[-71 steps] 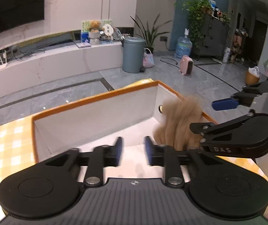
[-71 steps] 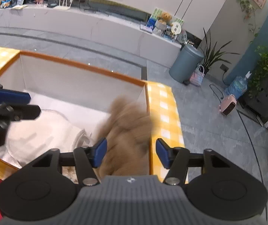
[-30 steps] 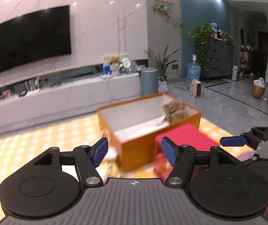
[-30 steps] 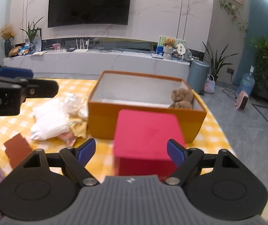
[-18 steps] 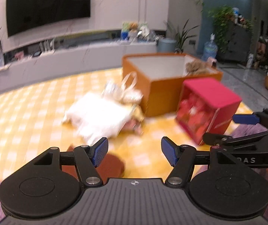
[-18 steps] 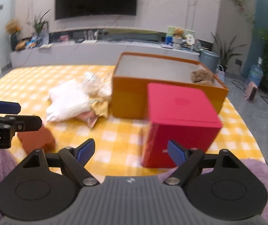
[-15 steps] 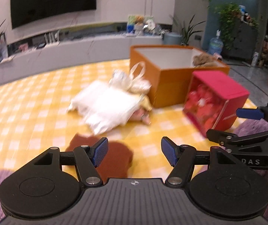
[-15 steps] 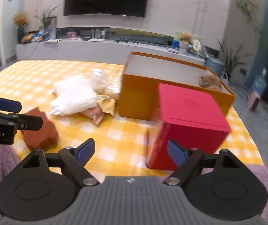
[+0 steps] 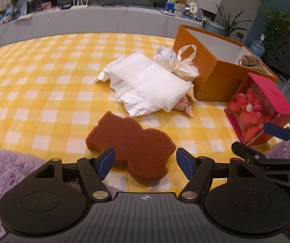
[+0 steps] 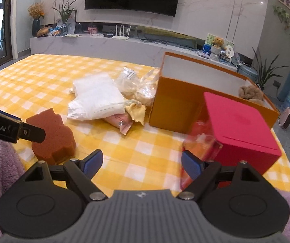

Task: Organize soft objects
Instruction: 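Move both empty grippers back toward the brown sponge on the table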

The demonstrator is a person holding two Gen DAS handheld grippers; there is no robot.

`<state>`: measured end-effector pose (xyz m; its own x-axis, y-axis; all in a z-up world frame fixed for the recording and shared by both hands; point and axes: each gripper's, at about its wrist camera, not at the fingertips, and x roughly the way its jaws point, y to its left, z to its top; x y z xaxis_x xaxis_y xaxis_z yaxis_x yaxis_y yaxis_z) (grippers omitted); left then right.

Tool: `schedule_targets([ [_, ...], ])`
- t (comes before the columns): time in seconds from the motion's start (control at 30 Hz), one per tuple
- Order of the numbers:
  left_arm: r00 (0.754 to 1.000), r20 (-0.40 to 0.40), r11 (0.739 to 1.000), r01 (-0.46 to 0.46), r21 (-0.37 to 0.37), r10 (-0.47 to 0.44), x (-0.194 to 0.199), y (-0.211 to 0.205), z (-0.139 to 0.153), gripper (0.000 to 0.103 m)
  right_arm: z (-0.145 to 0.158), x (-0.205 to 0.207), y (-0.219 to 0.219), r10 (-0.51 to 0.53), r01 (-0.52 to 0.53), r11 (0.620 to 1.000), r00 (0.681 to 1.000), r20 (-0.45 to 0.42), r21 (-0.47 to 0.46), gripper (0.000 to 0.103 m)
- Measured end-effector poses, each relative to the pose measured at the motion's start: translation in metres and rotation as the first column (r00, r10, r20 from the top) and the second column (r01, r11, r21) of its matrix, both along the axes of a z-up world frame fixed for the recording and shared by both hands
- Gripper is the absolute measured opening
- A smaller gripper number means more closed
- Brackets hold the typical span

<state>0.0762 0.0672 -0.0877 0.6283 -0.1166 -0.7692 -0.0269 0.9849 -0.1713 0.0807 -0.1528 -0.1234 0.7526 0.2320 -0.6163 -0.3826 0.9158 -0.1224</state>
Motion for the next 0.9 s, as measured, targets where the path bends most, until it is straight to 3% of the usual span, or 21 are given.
schedule_targets([
  [0.2,0.998,-0.06,0.999,0.008,0.035,-0.006,0.014,-0.008,-0.008,0.088,-0.01,0.013,0.006,0.007,-0.006,1.0,0.999,-0.031,0.008,0.083],
  [0.47,0.993,-0.117,1.0,0.017,0.021,-0.015,0.028,-0.011,-0.016,0.091,-0.022,0.027,0.013,0.025,-0.023,0.999,0.998,-0.05,0.023,0.083],
  [0.6,0.993,-0.114,0.999,0.009,-0.041,-0.013,0.036,-0.009,-0.017,0.095,-0.029,0.032,0.012,0.022,-0.02,0.999,0.997,-0.078,0.037,0.083],
  [0.7,0.995,-0.072,0.988,0.062,-0.14,-0.073,0.039,-0.009,-0.017,0.093,-0.032,0.034,0.01,0.016,-0.011,0.999,0.996,-0.089,0.052,0.083],
  [0.8,0.996,-0.065,0.992,0.061,-0.111,-0.068,0.038,-0.014,-0.015,0.088,-0.033,0.036,0.006,0.01,-0.003,0.997,0.995,-0.098,0.072,0.083],
  [0.9,0.992,-0.123,0.998,0.03,-0.05,-0.036,0.034,-0.02,-0.016,0.088,-0.033,0.037,0.003,0.003,0.006,0.996,0.995,-0.102,0.091,0.083],
])
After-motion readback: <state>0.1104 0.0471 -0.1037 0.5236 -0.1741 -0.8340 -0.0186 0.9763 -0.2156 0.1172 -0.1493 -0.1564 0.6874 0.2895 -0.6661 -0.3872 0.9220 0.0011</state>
